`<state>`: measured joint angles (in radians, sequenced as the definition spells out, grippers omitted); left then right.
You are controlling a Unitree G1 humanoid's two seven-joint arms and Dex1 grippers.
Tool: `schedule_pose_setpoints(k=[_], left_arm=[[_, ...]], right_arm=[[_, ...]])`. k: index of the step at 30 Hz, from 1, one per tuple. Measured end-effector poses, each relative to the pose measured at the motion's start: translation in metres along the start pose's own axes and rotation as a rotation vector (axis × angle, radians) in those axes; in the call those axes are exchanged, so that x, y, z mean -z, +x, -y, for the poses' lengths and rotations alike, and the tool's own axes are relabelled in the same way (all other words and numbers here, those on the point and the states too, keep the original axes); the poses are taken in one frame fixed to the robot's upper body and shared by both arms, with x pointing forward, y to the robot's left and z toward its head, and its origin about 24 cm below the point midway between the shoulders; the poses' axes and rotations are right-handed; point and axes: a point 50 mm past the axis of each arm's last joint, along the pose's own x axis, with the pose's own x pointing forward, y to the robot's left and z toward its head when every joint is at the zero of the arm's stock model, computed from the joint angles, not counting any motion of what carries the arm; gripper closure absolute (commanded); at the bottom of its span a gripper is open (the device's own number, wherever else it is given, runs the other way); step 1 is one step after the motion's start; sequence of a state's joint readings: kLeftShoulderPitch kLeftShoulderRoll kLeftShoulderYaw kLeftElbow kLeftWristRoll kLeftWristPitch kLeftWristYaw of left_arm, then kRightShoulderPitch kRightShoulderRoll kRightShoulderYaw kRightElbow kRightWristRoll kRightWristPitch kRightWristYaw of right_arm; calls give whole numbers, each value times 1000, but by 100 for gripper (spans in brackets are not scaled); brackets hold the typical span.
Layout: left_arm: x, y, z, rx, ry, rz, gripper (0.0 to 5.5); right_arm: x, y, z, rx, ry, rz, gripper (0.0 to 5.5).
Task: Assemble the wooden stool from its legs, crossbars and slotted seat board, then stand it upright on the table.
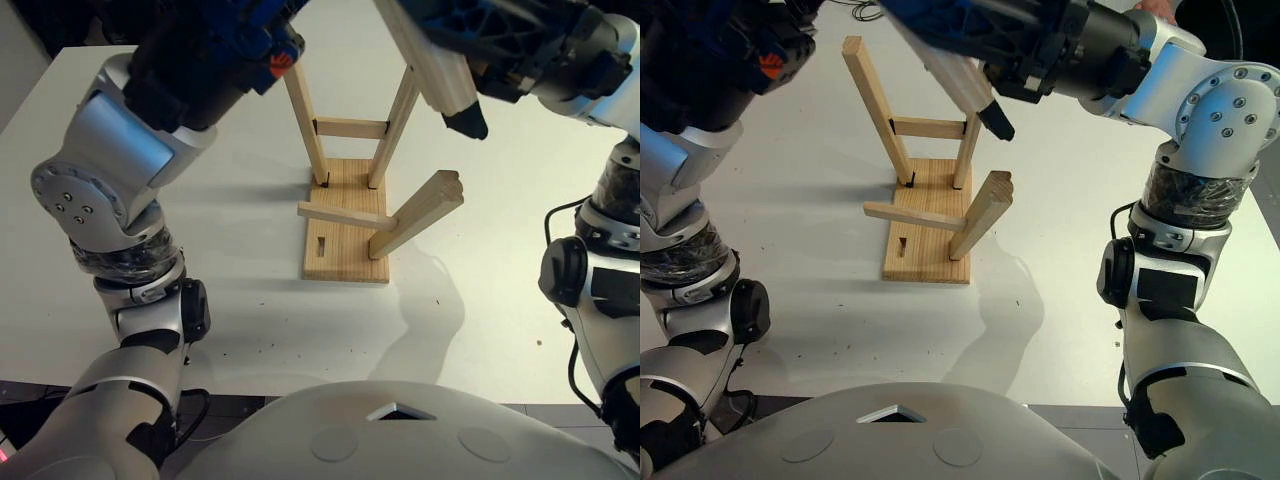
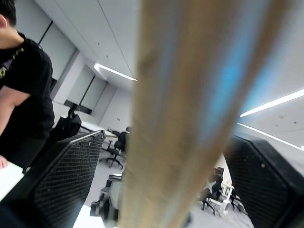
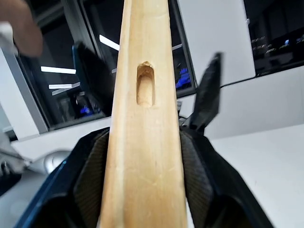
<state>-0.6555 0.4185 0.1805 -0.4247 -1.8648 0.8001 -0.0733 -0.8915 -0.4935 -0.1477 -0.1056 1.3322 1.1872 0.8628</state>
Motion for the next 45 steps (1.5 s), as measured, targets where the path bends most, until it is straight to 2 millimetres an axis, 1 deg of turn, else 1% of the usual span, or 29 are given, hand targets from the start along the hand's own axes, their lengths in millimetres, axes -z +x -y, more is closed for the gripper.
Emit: schedule_pose_setpoints(k=[3,8,9,12,22,38,39,41,42,45], left_arm=[[1,-2,1,1,25,-52,114],[4,-11,-2,-14,28,-83,114],[5,-12,-4,-24,31,-84,132],[8,-17,-5,-34,34,-83,158],[9,-23,-4,-30,44,-87,304],[14,-30,-7,-44,71,-96,315],[14,-31,-7,-49,77,-99,317],[15,-32,-8,-57,83,-103,324],[16,-34,-9,-61,85,-108,335],[16,-36,-11,-62,97,-119,343]], right_arm=[[3,0,1,-18,-7,-51,341],[5,-4,4,-10,-20,-86,341],[4,-5,5,-7,-24,-88,341],[4,-8,7,7,-36,-98,341],[8,-8,10,29,-43,-126,341],[18,-8,11,50,-59,-130,341],[18,-8,12,53,-60,-131,305],[19,-7,13,54,-65,-132,286],[19,-7,12,49,-76,-130,267],[19,-8,12,46,-92,-138,223]])
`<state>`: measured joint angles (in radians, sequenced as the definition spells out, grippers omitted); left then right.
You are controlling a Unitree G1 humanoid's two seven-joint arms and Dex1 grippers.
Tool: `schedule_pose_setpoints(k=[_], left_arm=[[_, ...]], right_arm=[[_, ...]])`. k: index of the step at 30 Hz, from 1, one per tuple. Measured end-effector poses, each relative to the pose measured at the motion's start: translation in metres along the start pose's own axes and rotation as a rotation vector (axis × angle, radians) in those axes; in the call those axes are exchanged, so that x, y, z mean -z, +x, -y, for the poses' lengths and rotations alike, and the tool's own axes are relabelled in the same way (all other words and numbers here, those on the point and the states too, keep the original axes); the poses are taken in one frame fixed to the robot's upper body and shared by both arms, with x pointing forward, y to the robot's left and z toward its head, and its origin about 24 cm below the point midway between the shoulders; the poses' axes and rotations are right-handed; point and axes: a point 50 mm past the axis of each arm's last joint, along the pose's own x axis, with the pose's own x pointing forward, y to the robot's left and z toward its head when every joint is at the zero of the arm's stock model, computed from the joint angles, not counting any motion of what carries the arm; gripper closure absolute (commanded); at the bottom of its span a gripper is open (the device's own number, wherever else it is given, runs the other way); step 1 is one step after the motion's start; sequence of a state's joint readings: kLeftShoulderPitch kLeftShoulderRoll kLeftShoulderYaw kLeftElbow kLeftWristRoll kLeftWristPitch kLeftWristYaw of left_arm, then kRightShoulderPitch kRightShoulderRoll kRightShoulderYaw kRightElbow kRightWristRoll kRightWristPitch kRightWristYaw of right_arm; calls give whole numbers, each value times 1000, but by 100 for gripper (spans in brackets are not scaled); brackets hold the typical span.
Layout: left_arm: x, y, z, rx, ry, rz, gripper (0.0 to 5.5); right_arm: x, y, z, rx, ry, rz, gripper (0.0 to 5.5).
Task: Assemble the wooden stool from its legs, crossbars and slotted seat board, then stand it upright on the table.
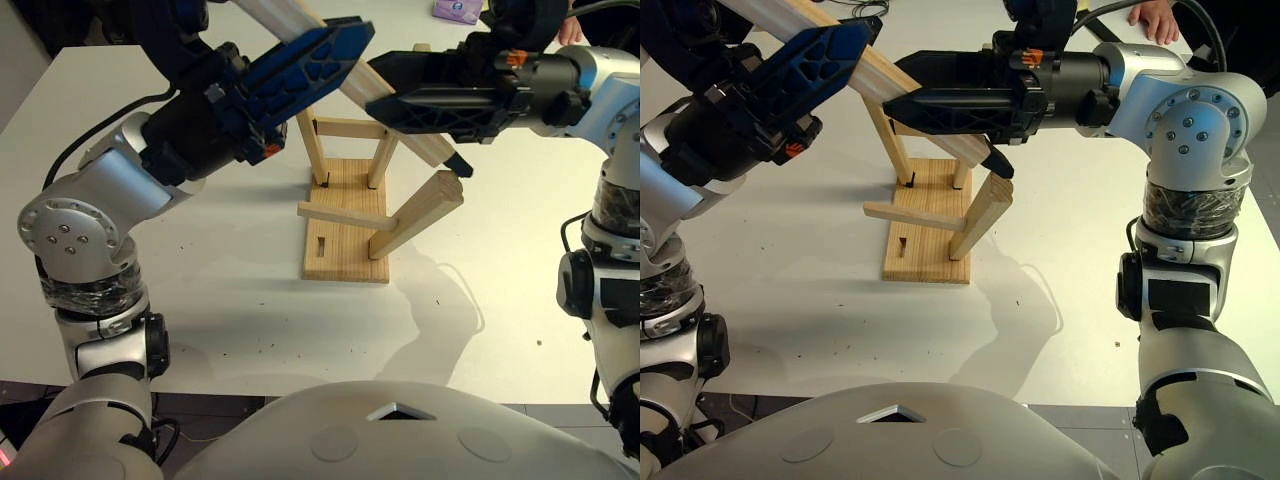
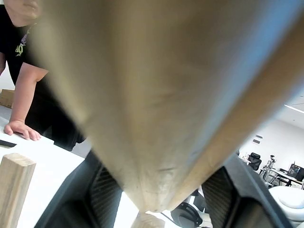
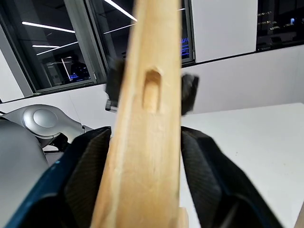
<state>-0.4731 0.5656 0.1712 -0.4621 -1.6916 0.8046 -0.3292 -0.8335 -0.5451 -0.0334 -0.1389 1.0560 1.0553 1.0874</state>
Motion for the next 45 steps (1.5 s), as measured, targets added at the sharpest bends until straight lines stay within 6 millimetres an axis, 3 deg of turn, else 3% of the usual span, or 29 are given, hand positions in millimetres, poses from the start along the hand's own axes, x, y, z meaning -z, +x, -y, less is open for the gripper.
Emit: schedule_pose_setpoints(k=[12,18,23,30,38,45], left_arm=[[-16,-11,-17,-54,161,-32,344],[-53,-46,-26,-213,442,-104,344],[-63,-77,-21,-285,534,-173,344],[-24,-106,-19,-300,463,-372,344],[2,-117,-29,-294,533,-525,344],[50,-96,-30,-176,506,-480,344]], right_arm=[[5,-13,14,80,22,-1,73],[-27,-49,16,287,-142,148,73],[-43,-76,4,431,-228,265,73],[-43,-96,-6,551,-250,321,73],[-49,-108,-3,612,-294,323,73],[-49,-104,15,570,-284,252,73]])
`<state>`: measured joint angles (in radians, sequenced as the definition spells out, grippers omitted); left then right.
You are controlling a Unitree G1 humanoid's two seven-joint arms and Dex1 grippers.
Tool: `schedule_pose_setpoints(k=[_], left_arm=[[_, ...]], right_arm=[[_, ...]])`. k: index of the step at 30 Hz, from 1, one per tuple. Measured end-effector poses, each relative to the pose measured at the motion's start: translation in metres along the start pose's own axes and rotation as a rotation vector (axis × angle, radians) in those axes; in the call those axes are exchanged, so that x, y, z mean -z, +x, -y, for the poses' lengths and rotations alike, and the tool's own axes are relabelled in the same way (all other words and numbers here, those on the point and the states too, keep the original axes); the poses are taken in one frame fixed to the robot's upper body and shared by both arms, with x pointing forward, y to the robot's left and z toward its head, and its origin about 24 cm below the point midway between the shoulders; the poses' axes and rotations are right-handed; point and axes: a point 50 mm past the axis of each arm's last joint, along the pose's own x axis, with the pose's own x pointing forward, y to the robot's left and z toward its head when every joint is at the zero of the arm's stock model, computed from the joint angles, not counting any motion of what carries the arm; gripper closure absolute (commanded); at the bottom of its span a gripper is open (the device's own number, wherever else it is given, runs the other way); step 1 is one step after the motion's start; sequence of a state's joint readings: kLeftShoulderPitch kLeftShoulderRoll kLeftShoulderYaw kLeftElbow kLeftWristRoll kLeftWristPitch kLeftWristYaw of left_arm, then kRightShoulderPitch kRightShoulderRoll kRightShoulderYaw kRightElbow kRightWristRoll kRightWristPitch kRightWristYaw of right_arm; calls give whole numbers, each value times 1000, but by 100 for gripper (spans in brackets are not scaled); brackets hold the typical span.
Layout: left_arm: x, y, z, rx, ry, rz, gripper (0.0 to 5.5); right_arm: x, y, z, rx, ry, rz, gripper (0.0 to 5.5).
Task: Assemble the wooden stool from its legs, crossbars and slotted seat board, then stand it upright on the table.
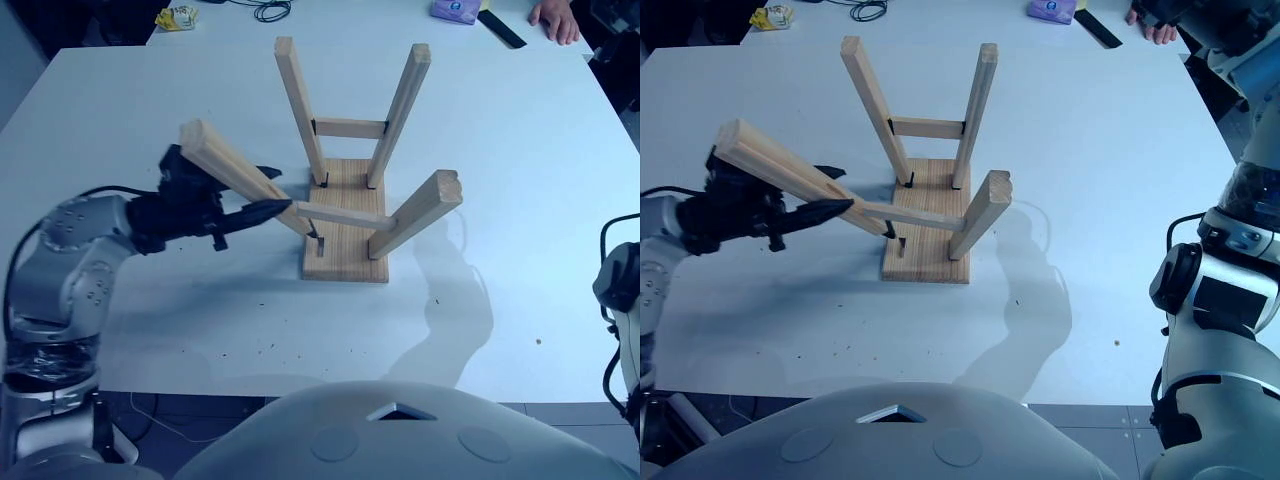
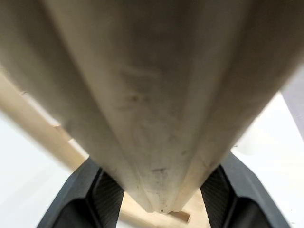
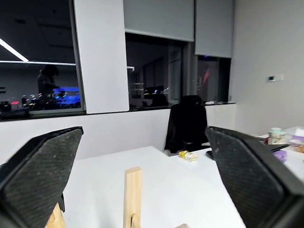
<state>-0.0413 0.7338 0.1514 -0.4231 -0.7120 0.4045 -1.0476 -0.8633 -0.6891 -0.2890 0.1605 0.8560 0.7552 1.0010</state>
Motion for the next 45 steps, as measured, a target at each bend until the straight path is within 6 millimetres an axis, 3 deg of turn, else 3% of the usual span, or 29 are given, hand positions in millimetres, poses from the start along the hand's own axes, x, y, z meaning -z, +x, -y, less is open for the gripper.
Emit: schedule_pose_setpoints(k=[4,16,26,34,40,45], left_arm=[[9,11,8,13,14,-1,344],[27,16,8,-11,69,-17,344],[36,20,29,49,35,5,344],[30,5,27,93,53,-35,344],[22,-12,14,60,-35,-49,344],[6,-14,3,54,-19,-13,344]], right_arm=[[1,5,4,-24,4,-25,73],[4,6,8,-33,12,-34,73],[7,8,9,-39,20,-42,73],[6,4,5,-23,1,-36,73],[12,-3,2,3,20,-38,73],[12,-3,0,9,21,-34,73]])
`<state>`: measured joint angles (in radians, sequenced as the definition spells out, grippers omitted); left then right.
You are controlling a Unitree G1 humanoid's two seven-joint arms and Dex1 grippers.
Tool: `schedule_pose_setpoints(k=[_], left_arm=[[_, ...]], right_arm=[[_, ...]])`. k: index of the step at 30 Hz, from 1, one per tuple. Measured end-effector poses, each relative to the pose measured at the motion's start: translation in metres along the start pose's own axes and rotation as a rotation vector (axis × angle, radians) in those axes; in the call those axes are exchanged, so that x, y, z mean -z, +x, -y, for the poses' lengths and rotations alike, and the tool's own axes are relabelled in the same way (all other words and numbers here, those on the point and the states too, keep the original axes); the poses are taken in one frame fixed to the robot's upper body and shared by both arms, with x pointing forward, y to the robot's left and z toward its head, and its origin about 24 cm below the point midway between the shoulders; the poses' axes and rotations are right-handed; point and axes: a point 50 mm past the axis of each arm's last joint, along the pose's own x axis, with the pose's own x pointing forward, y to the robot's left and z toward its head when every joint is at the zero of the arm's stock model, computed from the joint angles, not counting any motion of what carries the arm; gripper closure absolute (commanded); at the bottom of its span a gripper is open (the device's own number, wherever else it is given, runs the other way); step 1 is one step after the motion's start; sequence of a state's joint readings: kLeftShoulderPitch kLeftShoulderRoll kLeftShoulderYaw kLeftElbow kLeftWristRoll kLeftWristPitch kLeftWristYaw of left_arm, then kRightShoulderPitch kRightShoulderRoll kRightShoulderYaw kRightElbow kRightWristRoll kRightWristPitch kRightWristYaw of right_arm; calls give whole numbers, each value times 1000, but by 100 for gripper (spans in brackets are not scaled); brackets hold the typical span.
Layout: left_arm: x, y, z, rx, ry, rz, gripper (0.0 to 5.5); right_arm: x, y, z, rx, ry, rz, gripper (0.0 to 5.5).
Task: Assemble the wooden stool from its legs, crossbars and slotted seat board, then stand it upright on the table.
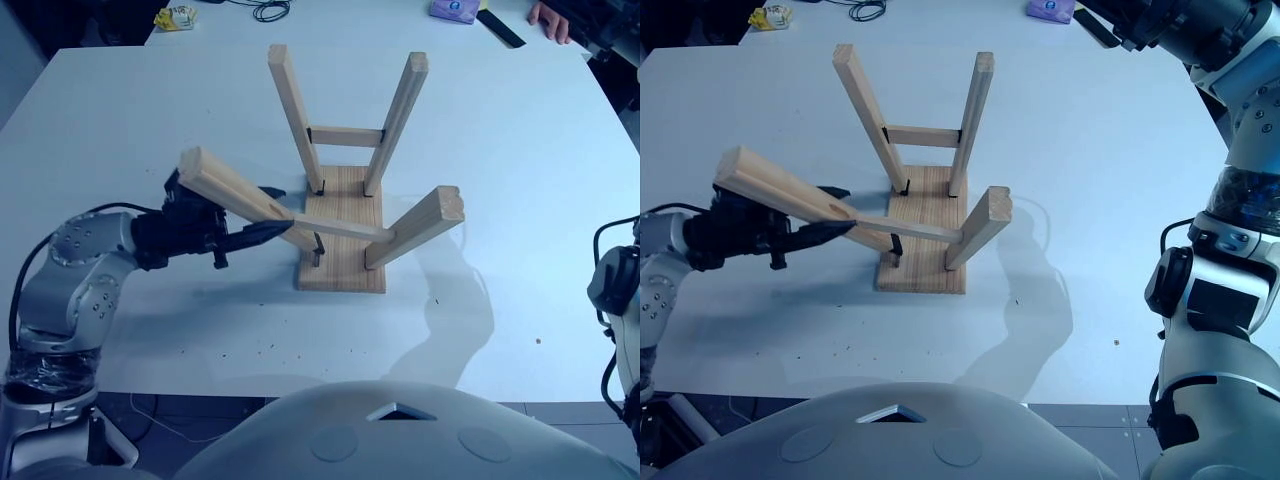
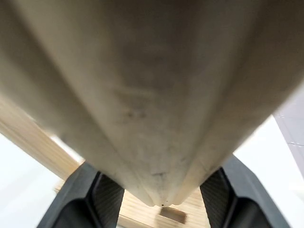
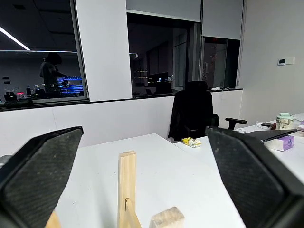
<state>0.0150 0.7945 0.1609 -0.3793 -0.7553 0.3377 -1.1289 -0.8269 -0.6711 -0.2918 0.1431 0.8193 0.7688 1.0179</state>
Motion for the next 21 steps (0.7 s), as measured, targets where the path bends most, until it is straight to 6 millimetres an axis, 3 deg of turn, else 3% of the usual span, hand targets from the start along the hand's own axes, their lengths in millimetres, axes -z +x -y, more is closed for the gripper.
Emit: schedule_pose_setpoints(k=[5,21], left_arm=[[13,-3,2,18,-20,-72,344],[20,16,14,86,7,-31,345]], right_arm=[[-1,0,-1,0,1,3,73],[3,3,2,-16,26,-7,73]])
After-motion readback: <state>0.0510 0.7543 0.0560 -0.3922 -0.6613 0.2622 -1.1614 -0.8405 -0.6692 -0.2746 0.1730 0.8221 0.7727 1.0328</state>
